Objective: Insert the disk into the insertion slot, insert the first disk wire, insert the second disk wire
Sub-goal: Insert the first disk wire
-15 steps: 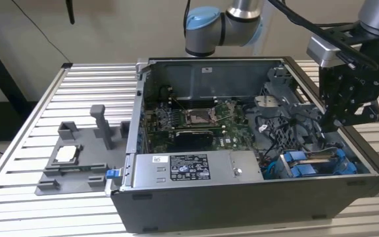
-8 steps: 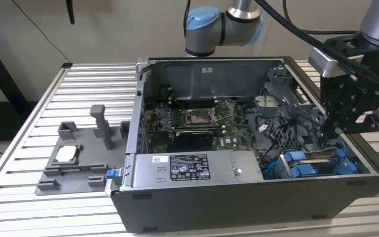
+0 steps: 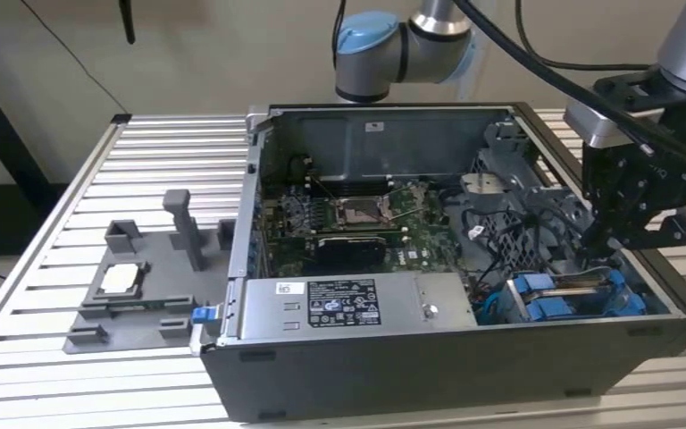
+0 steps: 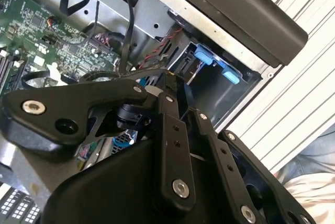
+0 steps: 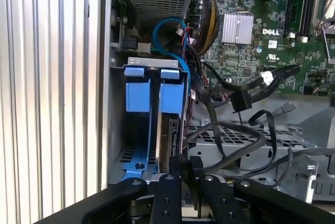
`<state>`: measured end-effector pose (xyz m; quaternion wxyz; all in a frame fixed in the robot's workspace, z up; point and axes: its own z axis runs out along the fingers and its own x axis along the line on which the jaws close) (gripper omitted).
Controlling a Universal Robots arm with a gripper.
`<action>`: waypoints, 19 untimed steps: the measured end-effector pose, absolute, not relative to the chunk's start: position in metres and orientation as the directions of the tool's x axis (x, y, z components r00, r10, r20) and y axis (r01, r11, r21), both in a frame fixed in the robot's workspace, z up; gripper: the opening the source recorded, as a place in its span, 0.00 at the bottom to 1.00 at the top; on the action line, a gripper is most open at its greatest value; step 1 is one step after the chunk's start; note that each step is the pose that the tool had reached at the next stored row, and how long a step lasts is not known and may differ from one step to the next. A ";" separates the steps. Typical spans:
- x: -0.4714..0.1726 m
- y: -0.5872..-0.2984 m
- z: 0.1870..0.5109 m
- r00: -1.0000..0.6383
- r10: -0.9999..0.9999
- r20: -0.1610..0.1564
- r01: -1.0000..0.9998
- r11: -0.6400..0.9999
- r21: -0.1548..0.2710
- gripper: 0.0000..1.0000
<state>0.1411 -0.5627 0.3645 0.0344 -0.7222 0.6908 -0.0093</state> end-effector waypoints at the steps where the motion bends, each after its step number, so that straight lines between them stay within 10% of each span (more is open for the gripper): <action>1: 0.142 -0.563 0.364 0.045 -0.998 -0.034 -0.997 -0.043 -0.059 0.19; 19: 0.152 -0.567 0.348 0.031 -0.999 -0.032 -0.999 -0.030 -0.022 0.19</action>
